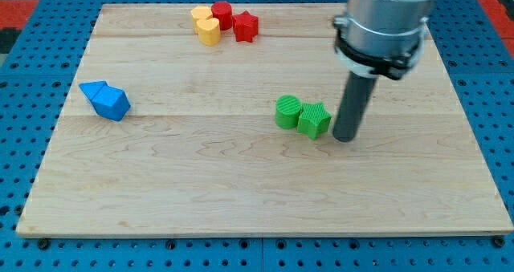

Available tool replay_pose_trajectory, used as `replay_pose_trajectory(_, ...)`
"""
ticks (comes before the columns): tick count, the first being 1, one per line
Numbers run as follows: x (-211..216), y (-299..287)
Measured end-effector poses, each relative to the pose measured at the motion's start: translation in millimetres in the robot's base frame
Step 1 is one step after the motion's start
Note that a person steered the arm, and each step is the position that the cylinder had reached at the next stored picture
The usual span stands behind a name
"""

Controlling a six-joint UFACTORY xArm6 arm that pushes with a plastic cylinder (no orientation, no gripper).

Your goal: Move the green blocks parallel to the right of the blue blocks

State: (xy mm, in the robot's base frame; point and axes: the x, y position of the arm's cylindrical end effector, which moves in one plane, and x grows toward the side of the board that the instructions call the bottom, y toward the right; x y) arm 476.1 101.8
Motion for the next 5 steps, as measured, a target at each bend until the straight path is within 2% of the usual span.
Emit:
replay_pose_trajectory(1,-20,-39)
replay_pose_trajectory(3,-28,-104)
replay_pose_trajectory(4,-32,-48)
replay_pose_trajectory(5,-59,-49)
